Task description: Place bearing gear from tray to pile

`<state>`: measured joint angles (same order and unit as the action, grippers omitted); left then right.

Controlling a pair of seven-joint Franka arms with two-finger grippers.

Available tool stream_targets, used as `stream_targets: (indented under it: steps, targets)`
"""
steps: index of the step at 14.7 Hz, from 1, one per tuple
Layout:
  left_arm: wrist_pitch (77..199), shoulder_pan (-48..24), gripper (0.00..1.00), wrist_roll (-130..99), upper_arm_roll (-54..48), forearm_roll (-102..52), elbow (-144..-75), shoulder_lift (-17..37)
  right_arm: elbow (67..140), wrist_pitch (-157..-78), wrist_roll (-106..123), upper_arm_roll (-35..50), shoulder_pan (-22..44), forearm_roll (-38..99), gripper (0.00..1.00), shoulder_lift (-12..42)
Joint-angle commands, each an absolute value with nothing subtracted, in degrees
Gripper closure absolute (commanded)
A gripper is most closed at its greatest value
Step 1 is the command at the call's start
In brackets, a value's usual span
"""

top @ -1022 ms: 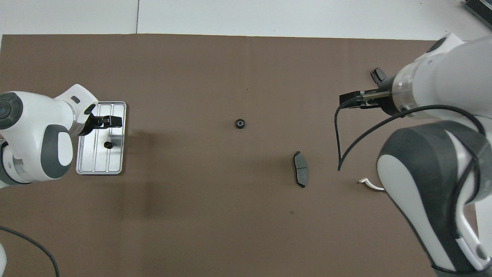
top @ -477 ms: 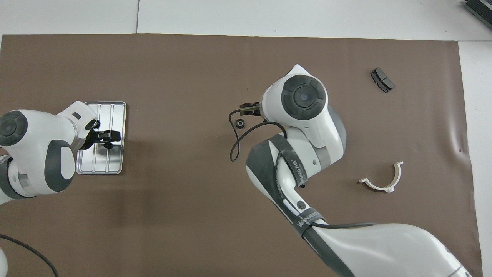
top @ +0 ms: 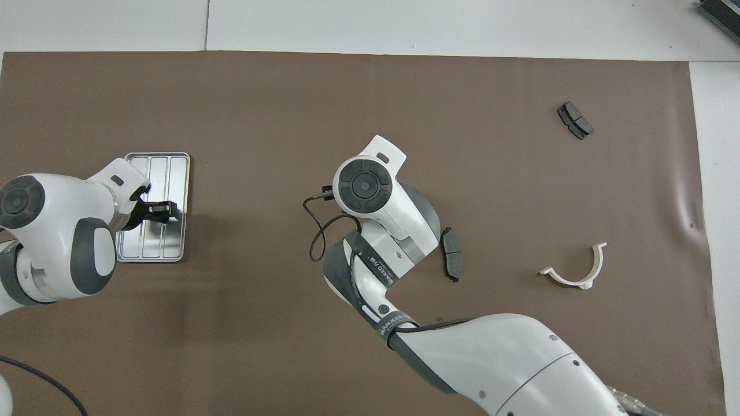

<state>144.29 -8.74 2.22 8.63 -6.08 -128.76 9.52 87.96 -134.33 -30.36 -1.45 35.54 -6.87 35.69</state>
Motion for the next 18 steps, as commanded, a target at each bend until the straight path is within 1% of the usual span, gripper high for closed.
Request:
stream_targets:
  steps: [1,2,3,4,7,8,12,13,14,17,18]
  targets:
    - [144.76,-8.09,0.83,2.72,8.17,-5.62,-130.78,7.56,86.40,-136.75,-30.15,-1.23,34.28,-8.44,0.12,37.17]
    - [144.58,-8.17,0.92,2.72,8.17,-5.62,-130.43,7.47,86.40,-138.67,-30.23,-1.23,34.19,-8.35,0.14,37.79]
    - [144.06,-8.17,0.96,2.72,8.17,-5.62,-130.17,7.47,86.40,-139.30,-30.15,-1.23,34.10,-8.09,0.17,38.05]
    - [143.79,-8.26,0.99,2.64,8.17,-5.62,-129.47,7.38,86.74,-139.22,-30.15,-1.23,34.28,-8.26,0.17,37.97]
    - [140.12,-8.70,1.00,2.29,8.17,-5.62,-126.31,6.68,88.41,-138.60,-30.15,-1.32,35.07,-8.44,0.23,37.53]
    - [138.27,-8.88,1.00,2.11,8.17,-5.62,-124.47,6.59,89.46,-138.69,-30.15,-1.23,35.16,-8.61,0.27,37.36]
    - [129.91,-10.27,1.00,-2.80,7.47,-5.54,-115.68,7.38,89.30,-138.52,-30.15,-1.32,35.33,-8.61,0.65,37.27]
    - [129.82,-11.76,1.00,-4.03,7.47,-5.54,-114.71,7.64,89.12,-138.60,-30.15,-1.32,35.25,-8.61,0.81,37.27]
    - [130.25,-12.91,1.00,-5.70,7.56,-5.54,-114.26,7.82,88.95,-138.60,-30.15,-1.32,35.24,-8.79,1.00,37.27]
    - [130.87,-16.07,1.00,-6.50,7.47,-5.54,-113.64,8.00,87.90,-137.47,-30.15,-1.32,35.16,-8.88,1.00,37.09]
    - [131.30,-17.30,1.00,-6.50,7.47,-5.54,-113.64,8.00,86.67,-134.76,-30.32,-1.32,35.24,-8.70,1.00,36.92]
